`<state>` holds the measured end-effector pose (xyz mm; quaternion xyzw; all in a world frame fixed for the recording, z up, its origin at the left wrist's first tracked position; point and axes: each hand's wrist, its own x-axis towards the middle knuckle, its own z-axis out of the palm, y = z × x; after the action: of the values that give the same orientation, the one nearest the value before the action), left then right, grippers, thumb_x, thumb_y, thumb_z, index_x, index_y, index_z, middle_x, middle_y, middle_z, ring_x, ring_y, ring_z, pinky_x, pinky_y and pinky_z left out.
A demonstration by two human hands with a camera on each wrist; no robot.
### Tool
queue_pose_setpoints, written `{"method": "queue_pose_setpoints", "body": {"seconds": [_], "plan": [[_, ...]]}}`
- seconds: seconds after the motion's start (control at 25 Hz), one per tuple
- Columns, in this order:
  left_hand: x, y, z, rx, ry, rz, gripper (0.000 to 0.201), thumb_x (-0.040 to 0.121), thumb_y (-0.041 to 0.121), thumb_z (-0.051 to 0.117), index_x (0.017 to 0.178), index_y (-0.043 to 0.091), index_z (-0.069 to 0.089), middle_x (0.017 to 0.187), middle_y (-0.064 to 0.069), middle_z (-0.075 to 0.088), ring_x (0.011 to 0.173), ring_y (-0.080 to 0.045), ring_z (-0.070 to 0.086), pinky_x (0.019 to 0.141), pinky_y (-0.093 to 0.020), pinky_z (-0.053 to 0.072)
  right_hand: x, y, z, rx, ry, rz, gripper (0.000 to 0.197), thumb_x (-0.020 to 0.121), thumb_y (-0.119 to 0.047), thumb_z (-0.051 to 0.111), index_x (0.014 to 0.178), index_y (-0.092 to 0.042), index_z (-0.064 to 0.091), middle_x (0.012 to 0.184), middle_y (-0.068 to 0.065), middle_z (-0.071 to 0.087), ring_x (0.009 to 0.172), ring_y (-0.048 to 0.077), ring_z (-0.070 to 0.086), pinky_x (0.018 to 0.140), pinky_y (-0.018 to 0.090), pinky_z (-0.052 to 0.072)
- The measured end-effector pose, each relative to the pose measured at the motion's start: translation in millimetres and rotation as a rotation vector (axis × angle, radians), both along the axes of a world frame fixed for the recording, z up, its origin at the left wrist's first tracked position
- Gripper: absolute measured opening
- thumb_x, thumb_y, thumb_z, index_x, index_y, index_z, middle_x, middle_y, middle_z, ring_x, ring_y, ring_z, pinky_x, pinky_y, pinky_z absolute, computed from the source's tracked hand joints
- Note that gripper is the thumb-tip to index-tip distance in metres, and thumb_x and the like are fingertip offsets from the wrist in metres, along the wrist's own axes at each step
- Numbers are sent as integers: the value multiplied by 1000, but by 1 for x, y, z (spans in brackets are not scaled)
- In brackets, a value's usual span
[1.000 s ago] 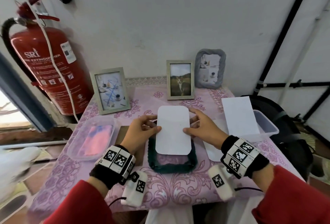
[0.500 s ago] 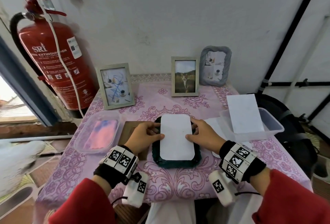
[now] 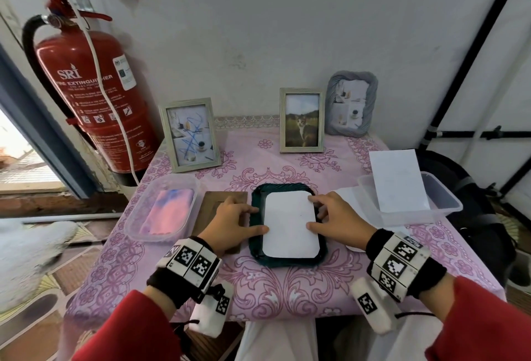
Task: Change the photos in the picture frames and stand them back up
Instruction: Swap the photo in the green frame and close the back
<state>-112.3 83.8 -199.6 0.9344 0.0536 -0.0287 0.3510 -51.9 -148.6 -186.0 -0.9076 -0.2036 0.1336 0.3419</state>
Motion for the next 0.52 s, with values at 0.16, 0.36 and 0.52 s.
{"method": "queue_pose_setpoints", "body": {"seconds": [0.16,0.36,0.52], "plan": [[-6,-2,2,91,83,-94,72,70,50,74,132,21,51,121,-3,39,123,-21,35,112,-35,29,-3,-2,5,-35,-16,63,62,81,-19,70,137,-8,43,118,9,45,94,13,49,80,13,34],[-12,-4,6,143,147,-177,91,63,58,75,141,28,38,127,-2,32,128,-22,24,112,-33,21,-6,0,4,-79,-24,90,62,83,-21,69,137,-9,43,118,9,42,99,13,45,88,16,34],[-15,-5,5,225,184,-230,109,58,61,77,146,24,25,133,1,25,129,-22,18,114,-34,18,-3,1,2,-54,-30,65,56,84,-20,67,135,-8,46,109,1,38,96,12,46,82,12,33]]}}
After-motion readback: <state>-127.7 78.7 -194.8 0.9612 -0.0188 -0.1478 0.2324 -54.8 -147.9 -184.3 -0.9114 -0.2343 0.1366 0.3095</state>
